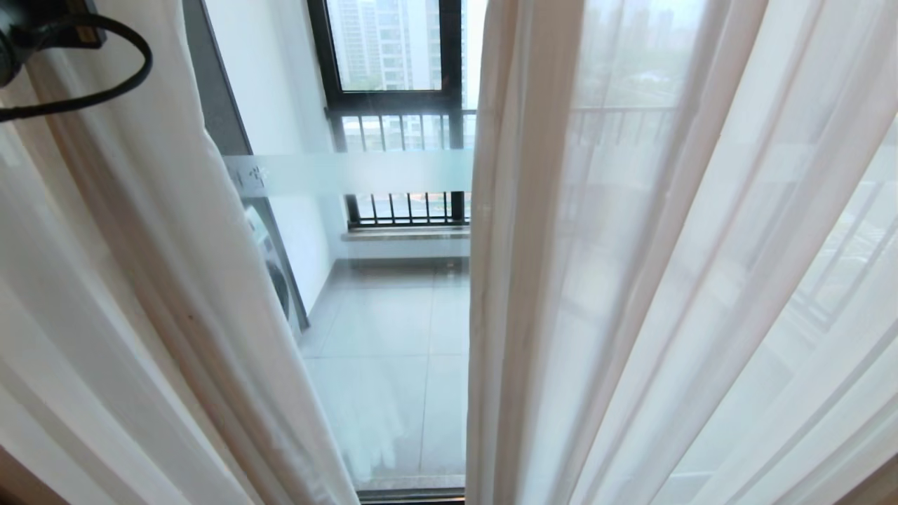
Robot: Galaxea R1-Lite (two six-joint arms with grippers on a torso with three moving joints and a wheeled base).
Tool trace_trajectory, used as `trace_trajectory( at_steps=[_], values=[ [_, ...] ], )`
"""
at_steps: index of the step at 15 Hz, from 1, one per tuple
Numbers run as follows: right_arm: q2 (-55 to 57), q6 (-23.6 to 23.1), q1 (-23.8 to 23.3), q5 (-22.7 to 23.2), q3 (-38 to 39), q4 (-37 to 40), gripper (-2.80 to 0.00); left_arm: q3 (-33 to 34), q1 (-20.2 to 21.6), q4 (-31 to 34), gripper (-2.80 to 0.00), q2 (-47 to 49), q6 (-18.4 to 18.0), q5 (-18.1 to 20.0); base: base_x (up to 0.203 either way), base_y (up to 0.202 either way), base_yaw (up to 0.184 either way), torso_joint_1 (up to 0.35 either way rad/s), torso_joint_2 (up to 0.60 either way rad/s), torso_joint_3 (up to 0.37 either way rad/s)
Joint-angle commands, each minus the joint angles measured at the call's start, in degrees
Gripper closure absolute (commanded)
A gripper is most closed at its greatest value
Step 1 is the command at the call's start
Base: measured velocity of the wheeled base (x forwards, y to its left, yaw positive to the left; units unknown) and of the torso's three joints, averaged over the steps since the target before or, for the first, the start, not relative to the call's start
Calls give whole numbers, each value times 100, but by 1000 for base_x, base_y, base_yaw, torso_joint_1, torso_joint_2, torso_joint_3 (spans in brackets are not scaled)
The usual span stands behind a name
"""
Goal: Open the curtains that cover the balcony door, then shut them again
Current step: Pull the inner curtains open on both sides
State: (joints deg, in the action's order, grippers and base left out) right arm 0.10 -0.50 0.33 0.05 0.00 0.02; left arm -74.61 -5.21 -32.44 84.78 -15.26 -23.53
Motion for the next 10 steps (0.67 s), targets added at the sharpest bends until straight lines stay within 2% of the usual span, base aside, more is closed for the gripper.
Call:
trace_trajectory(
  at_steps=[1,6,10],
  values=[
    [-1,4,2,4,0,-2,0,16,235,7,0,-40,99,-19,0,0,0,0,0,0],
    [-1,6,2,4,0,-2,0,140,433,53,0,-14,701,7,0,0,0,0,0,0],
    [-1,6,2,-5,0,-2,0,148,425,124,0,21,972,431,0,0,0,0,0,0]
  ],
)
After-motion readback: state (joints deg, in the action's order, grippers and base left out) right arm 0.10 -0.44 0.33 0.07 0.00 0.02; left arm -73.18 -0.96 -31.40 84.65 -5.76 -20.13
